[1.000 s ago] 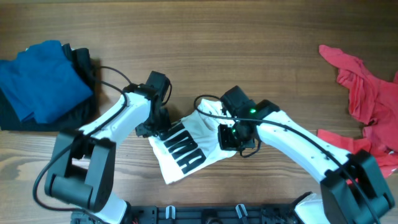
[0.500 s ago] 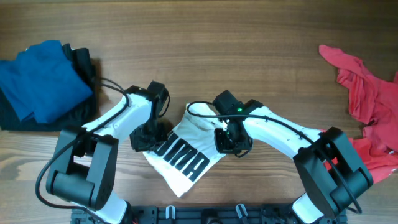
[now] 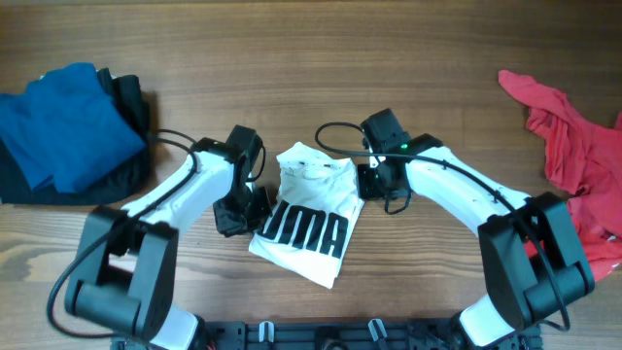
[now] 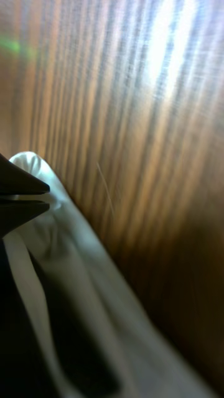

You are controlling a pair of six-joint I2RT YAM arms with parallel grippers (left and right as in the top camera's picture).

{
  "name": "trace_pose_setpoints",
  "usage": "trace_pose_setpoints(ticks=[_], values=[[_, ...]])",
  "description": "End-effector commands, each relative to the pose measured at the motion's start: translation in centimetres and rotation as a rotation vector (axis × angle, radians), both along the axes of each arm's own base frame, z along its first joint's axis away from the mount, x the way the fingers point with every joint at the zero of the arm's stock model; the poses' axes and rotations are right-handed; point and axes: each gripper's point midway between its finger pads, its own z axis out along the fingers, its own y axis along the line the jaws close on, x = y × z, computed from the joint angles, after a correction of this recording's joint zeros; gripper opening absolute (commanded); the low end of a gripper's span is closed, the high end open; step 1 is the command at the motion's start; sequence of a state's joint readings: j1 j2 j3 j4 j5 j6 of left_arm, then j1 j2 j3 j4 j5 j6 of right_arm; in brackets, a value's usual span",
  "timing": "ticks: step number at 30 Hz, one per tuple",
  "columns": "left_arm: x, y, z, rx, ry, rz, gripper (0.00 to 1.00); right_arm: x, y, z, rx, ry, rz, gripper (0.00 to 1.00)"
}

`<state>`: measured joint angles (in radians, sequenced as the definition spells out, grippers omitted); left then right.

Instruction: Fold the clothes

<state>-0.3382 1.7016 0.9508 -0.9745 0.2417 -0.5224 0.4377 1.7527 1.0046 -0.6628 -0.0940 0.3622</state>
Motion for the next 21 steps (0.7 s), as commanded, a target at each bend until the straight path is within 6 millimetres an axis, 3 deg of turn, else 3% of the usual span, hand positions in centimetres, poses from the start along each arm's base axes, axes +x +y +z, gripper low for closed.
trace_pose_setpoints(ticks=[1,3,5,9,14,17,21], values=[[3.5,-0.1,2.8,-0.05,-0.198,0.035,0.17,0.6,-0.5,1.2,-0.045,-0.029,0.038,0.19],[5.8,-0.5,4.1,-0.09,-0.319,0.041,0.53,0.5,-0.6,2.1,-0.041,-0.043,0.028,0.23],[7.9,-1.1,5.1,-0.124,-0.434,-0.032,0.7,0.6,-0.9,3.5,-0.041,-0.074,0.002,0.26],[9.7,-1.5,5.4,-0.141,-0.522,-0.092,0.76,0.5,-1.5,7.4,-0.021,-0.165,-0.017,0.27],[10.5,-2.9,4.9,-0.208,-0.541,-0.143,0.79,0.0,-1.8,11.2,0.019,-0.26,-0.031,0.31],[10.6,-4.2,4.1,-0.281,-0.529,-0.198,0.82,-0.6,-2.1,12.8,0.035,-0.294,-0.033,0.32],[10.8,-6.2,2.5,-0.394,-0.518,-0.28,0.84,-1.2,-2.4,13.5,0.038,-0.3,-0.034,0.33]])
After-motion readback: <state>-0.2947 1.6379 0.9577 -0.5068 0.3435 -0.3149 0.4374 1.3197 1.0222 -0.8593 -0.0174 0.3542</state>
